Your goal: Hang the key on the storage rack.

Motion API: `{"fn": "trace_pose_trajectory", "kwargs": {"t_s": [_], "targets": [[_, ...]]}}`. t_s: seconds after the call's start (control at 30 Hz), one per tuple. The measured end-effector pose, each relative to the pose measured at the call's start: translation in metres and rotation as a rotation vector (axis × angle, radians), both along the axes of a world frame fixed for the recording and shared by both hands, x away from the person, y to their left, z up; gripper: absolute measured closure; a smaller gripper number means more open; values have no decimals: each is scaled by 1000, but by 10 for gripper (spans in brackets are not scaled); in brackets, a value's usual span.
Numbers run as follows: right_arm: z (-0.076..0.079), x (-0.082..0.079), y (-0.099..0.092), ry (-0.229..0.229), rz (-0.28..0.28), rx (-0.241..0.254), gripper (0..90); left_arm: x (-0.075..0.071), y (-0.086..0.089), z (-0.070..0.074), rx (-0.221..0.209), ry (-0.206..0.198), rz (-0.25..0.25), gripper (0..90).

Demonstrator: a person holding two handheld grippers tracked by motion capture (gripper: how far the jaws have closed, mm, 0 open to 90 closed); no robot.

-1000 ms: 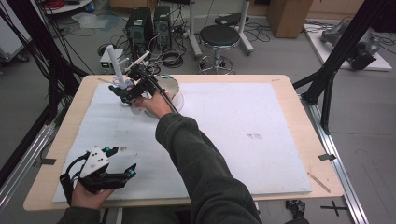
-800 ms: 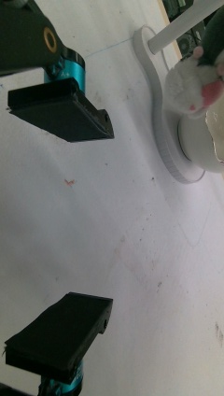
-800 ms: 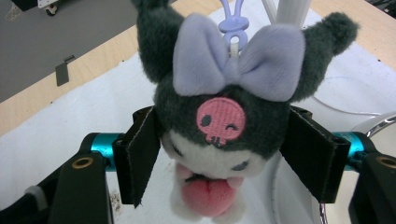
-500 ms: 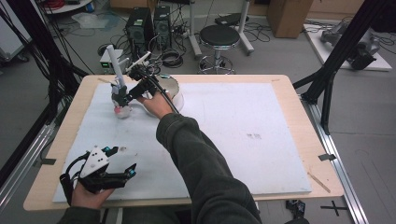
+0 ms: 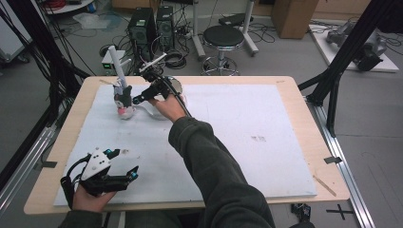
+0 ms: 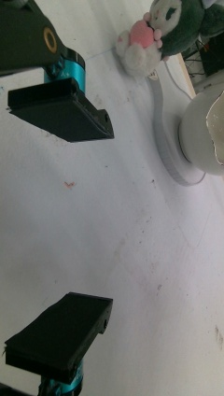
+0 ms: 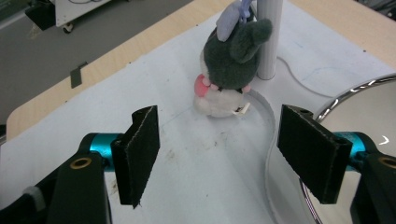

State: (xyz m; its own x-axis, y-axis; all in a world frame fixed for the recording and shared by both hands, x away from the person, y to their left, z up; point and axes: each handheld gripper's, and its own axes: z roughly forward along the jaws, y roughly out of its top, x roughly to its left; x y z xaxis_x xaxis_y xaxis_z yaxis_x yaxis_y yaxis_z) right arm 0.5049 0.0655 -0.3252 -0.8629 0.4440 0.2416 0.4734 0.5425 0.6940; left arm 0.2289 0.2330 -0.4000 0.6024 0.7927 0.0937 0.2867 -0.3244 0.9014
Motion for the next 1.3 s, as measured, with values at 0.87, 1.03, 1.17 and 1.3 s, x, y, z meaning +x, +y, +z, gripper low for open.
{"fn": "trace_pose_trajectory", "kwargs": {"t_s": [0.87,1.03,1.17,1.3], "targets": [[16,-28,-85,-62,1,171,219,2,1,-2,10,6,9,163],[13,-33,-103,-62,-20,172,211,1,0,-2,13,8,7,163],[11,-36,-117,-57,-37,183,202,2,-1,-2,7,12,9,163],[12,-38,-125,-54,-37,176,186,2,0,-2,3,11,8,163]]}}
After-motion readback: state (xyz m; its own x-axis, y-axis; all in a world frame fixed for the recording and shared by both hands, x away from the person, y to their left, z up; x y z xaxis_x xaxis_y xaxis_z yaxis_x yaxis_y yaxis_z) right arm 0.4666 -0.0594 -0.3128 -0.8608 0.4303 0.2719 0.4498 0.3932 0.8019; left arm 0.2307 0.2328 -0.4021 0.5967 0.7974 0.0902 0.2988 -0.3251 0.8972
